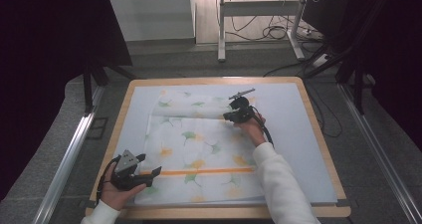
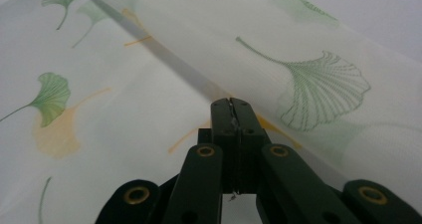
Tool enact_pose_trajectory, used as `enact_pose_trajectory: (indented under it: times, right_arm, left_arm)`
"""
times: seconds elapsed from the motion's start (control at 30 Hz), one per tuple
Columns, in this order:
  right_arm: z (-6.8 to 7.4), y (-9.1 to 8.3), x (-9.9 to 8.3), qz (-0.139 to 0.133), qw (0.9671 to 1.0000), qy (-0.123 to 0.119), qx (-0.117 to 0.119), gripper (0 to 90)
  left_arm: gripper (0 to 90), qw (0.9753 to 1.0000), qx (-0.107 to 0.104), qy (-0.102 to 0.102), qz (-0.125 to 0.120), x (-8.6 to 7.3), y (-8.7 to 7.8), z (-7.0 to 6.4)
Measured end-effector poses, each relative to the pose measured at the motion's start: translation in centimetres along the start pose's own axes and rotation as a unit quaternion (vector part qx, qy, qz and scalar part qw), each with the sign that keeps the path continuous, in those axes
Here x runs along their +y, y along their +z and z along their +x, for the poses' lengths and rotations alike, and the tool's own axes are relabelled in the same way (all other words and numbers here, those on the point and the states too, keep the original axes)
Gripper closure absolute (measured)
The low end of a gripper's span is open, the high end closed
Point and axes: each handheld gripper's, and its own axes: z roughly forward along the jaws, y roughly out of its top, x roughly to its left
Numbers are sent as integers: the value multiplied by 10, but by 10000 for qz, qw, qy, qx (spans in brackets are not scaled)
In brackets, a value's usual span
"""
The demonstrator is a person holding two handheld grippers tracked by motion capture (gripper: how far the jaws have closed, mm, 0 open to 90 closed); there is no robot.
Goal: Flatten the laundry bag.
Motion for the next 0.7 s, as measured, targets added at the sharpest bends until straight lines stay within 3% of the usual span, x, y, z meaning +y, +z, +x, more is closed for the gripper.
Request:
enact_pose_trajectory:
  times: [0.17,0.53,0.7]
  right_arm:
    - [-4,11,5,54,9998,-8,-186,889]
    - [-21,21,20,-13,9990,326,-304,889]
    - [-31,30,23,77,9970,460,-613,889]
  left_arm:
    - [229,10000,-3,-13,-18,0,-1,1]
    - [229,10000,-6,-23,-29,0,-2,2]
    - [229,10000,-1,-24,-27,-1,-2,4]
